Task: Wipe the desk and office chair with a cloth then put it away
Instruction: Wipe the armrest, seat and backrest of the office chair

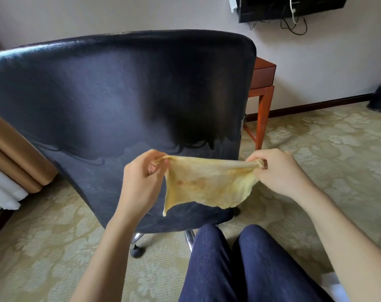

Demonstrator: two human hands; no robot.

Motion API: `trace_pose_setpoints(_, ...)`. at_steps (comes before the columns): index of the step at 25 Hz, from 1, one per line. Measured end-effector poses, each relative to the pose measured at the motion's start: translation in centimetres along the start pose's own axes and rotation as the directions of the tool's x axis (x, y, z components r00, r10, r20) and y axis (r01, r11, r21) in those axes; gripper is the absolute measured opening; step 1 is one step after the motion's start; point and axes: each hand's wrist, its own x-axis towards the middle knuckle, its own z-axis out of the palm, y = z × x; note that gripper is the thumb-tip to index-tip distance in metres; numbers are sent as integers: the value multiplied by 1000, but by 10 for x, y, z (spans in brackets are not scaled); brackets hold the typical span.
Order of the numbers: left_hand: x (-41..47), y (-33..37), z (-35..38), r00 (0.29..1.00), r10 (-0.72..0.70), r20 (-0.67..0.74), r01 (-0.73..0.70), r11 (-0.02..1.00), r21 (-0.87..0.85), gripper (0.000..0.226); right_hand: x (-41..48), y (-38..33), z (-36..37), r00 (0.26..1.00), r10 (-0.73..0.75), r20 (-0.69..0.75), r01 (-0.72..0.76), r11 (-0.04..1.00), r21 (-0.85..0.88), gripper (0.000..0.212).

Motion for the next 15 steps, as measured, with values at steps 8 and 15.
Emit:
trace_pose_setpoints(8, 9, 3, -17, 941, -291, 171, 335, 868, -366, 23, 1, 14, 18, 966, 74, 248, -244, 582, 776, 27)
trace_pose_setpoints(15, -4, 7, 31, 854, -492, 166, 519, 794, -317, 15, -15, -31, 55, 950, 234, 207, -304, 538, 786, 16)
